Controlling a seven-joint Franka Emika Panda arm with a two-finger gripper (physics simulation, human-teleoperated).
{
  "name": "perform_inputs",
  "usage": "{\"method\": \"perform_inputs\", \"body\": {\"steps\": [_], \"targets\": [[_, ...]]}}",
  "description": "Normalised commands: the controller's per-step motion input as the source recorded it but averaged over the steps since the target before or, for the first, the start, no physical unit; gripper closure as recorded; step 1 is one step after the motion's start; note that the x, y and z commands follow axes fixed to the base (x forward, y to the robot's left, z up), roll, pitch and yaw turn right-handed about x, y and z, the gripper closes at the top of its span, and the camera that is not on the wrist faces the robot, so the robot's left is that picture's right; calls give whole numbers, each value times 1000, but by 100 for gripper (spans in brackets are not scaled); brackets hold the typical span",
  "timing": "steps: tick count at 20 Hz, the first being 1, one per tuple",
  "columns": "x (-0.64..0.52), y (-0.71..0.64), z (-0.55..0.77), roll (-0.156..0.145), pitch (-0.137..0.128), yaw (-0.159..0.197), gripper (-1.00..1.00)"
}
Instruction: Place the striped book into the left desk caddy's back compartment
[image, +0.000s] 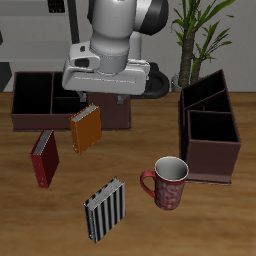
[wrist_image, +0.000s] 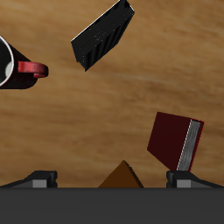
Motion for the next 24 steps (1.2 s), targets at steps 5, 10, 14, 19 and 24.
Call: {"method": "perform_inputs", "body": {"steps": [5, 10, 14, 19, 24], "targets": [[400, -37, 55, -19, -24, -23, -100], [273, 67, 92, -28, -27, -45, -100], [377, 9, 120, -48, -18, -50, -100], [341, -22, 49, -41, -29, -71, -100], [288, 162, -91, -11, -18, -94, -100]]}}
